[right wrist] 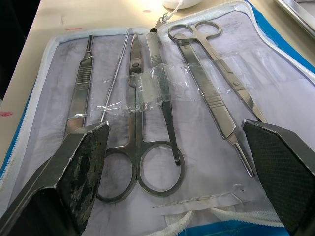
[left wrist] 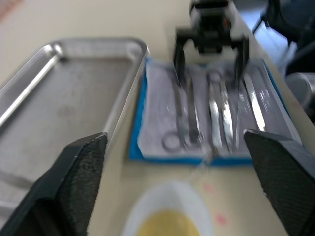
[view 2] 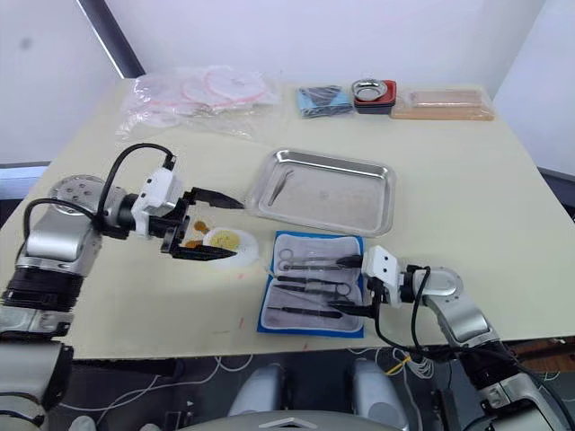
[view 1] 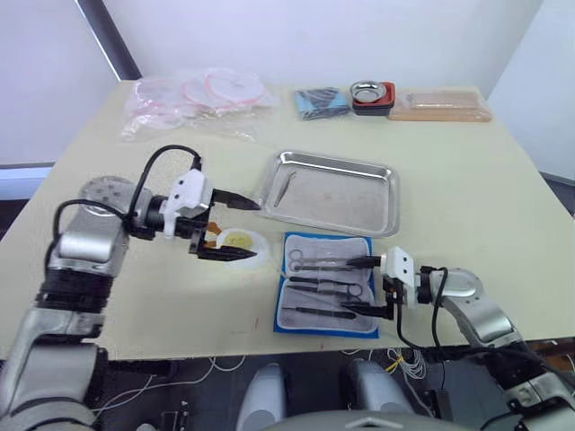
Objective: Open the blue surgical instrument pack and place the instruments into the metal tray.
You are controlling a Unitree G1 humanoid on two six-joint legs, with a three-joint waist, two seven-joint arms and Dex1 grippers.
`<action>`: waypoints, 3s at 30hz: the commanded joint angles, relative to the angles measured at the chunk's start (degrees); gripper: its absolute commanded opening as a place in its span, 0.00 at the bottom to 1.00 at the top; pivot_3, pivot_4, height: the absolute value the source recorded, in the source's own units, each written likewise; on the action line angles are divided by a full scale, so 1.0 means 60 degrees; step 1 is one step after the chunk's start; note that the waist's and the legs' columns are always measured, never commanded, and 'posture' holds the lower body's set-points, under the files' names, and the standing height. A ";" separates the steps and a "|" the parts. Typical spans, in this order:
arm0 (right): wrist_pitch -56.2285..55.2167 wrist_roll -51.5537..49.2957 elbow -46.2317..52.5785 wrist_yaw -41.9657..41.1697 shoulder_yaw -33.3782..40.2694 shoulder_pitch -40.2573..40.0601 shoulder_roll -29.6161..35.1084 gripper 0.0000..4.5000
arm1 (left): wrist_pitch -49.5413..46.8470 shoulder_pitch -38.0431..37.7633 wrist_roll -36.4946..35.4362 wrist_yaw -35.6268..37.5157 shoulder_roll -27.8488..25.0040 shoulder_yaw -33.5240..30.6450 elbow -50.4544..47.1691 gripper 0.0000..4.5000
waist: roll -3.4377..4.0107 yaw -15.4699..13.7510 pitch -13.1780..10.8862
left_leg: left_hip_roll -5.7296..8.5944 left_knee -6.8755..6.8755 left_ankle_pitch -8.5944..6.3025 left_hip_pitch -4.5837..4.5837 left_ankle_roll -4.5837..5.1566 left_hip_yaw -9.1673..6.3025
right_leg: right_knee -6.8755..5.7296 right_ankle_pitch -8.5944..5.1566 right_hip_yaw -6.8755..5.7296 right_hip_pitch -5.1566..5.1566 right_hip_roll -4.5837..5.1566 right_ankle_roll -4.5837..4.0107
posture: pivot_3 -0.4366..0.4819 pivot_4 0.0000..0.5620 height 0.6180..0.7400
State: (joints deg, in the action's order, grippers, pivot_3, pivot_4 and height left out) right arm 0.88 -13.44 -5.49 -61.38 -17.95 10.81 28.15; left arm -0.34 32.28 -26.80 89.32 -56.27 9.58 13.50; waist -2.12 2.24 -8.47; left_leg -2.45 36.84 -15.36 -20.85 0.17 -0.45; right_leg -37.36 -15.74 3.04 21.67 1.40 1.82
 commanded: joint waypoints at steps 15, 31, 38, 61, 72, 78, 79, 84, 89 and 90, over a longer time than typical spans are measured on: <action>0.0782 0.1027 -0.1346 0.0225 -0.0588 -0.0884 0.0369 1.00 | 0.1041 0.0583 -0.2430 0.0531 -0.1713 0.1873 -0.0268 0.99 | -0.0016 -0.0049 0.0010 | -0.0031 -0.0067 0.0000 0.0003 0.0000 0.0009 | 0.0066 0.0032 -0.0384 0.0002 0.0230 -0.0051 | 0.48 0.27 1.00; 0.0890 0.1028 -0.1269 0.0326 -0.0618 -0.0895 0.0322 1.00 | -0.0567 0.0037 0.0272 -0.1025 0.1082 0.1517 -0.1818 0.99 | -0.0024 -0.0203 0.0016 | -0.0039 -0.0064 0.0002 0.0022 0.0002 0.0034 | 0.0067 0.0016 -0.0368 -0.0006 0.0103 -0.0013 | 0.48 0.27 1.00; 0.0902 0.1029 -0.1263 0.0383 -0.0590 -0.0859 0.0300 1.00 | -0.0815 0.0013 0.1387 -0.1570 0.1948 0.1549 -0.1447 0.60 | -0.0021 -0.0215 0.0017 | -0.0044 -0.0064 0.0002 0.0024 0.0002 0.0034 | 0.0067 0.0019 -0.0369 -0.0005 0.0088 -0.0019 | 0.48 0.27 1.00; 0.0890 0.1055 -0.1302 0.0505 -0.0575 -0.0843 0.0245 1.00 | 0.0379 0.0772 0.3503 -0.1911 0.3945 0.1803 0.1298 0.16 | -0.0030 -0.0226 0.0029 | -0.0030 -0.0060 0.0003 0.0023 0.0003 0.0032 | 0.0064 0.0035 -0.0384 -0.0011 0.0066 -0.0040 | 0.48 0.27 1.00; 0.0856 0.1080 -0.1371 0.0509 -0.0568 -0.0832 0.0270 1.00 | -0.0156 0.0471 0.3579 -0.1742 0.3977 0.1852 0.0979 0.16 | -0.0030 -0.0223 0.0062 | -0.0029 -0.0059 0.0003 0.0024 0.0003 0.0034 | 0.0062 0.0038 -0.0383 -0.0012 0.0065 -0.0044 | 0.48 0.27 1.00; 0.0832 0.1098 -0.1374 0.0516 -0.0579 -0.0844 0.0277 1.00 | -0.0455 0.0235 0.3813 -0.1767 0.3761 0.1919 0.0588 0.16 | -0.0016 -0.0224 0.0078 | -0.0030 -0.0059 0.0003 0.0027 0.0003 0.0034 | 0.0061 0.0039 -0.0382 -0.0012 0.0065 -0.0046 | 0.48 0.27 1.00; 0.0835 0.1097 -0.1368 0.0515 -0.0585 -0.0850 0.0274 1.00 | -0.0516 0.0215 0.3864 -0.1875 0.3774 0.1901 0.0531 0.16 | -0.0012 -0.0224 0.0083 | -0.0030 -0.0059 0.0003 0.0026 0.0003 0.0034 | 0.0062 0.0038 -0.0381 -0.0013 0.0065 -0.0045 | 0.48 0.27 1.00; 0.0851 0.1091 -0.1337 0.0531 -0.0609 -0.0857 0.0241 1.00 | -0.0653 0.0227 0.4183 -0.2436 0.3916 0.1894 0.0660 0.16 | 0.0003 -0.0231 0.0101 | -0.0030 -0.0059 0.0003 0.0026 0.0003 0.0033 | 0.0061 0.0037 -0.0383 -0.0012 0.0065 -0.0043 | 0.48 0.27 1.00; 0.0882 0.1080 -0.1296 0.0572 -0.0627 -0.0869 0.0220 1.00 | -0.0625 0.0262 0.4233 -0.2415 0.4008 0.1978 0.0720 0.16 | 0.0013 -0.0237 0.0122 | -0.0029 -0.0059 0.0003 0.0029 0.0003 0.0034 | 0.0061 0.0037 -0.0383 -0.0015 0.0064 -0.0042 | 0.48 0.27 1.00; 0.0885 0.1079 -0.1289 0.0579 -0.0631 -0.0870 0.0216 1.00 | -0.0600 0.0266 0.4249 -0.2378 0.4007 0.1996 0.0728 0.16 | 0.0013 -0.0237 0.0122 | -0.0029 -0.0059 0.0003 0.0029 0.0003 0.0034 | 0.0061 0.0037 -0.0383 -0.0016 0.0064 -0.0042 | 0.48 0.27 1.00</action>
State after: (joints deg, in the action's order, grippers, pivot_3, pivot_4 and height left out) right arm 0.61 -13.48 -4.79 -60.28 -18.02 9.76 28.20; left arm -3.71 33.95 -2.38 74.79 -32.15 20.80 17.16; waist -2.04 0.82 -7.74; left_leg -2.62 36.48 -15.35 -20.68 0.19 -0.24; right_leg -37.00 -15.51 0.75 21.57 1.79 1.56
